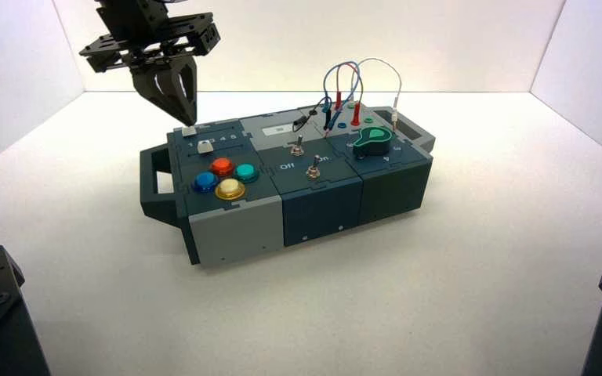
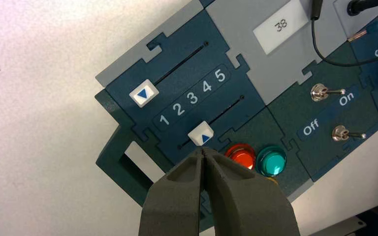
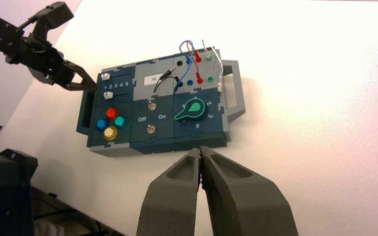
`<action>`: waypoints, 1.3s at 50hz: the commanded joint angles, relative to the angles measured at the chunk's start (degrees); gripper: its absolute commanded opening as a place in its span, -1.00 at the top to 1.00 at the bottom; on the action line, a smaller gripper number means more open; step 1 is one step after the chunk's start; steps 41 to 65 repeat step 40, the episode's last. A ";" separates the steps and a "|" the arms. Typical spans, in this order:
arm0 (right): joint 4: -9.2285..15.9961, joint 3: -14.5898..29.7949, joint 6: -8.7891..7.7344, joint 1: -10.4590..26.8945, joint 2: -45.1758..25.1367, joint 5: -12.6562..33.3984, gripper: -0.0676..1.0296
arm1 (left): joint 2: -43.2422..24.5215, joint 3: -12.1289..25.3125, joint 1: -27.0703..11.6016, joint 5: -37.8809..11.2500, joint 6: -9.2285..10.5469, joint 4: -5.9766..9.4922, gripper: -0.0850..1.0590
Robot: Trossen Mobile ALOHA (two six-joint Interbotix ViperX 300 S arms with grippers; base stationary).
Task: Move the bottom slider to position 2.
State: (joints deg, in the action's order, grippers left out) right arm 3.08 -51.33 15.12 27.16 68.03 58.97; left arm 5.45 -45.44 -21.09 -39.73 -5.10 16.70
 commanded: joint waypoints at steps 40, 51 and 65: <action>-0.88 -1.23 -0.18 0.00 -0.09 -0.53 0.90 | 5.27 2.90 -2.02 -0.09 -0.35 0.18 0.91; -0.88 -1.23 -0.18 0.00 -0.09 -0.53 0.90 | 5.27 2.90 -2.02 -0.09 -0.35 0.18 0.91; -0.88 -1.23 -0.18 0.00 -0.09 -0.53 0.90 | 5.27 2.90 -2.02 -0.09 -0.35 0.18 0.91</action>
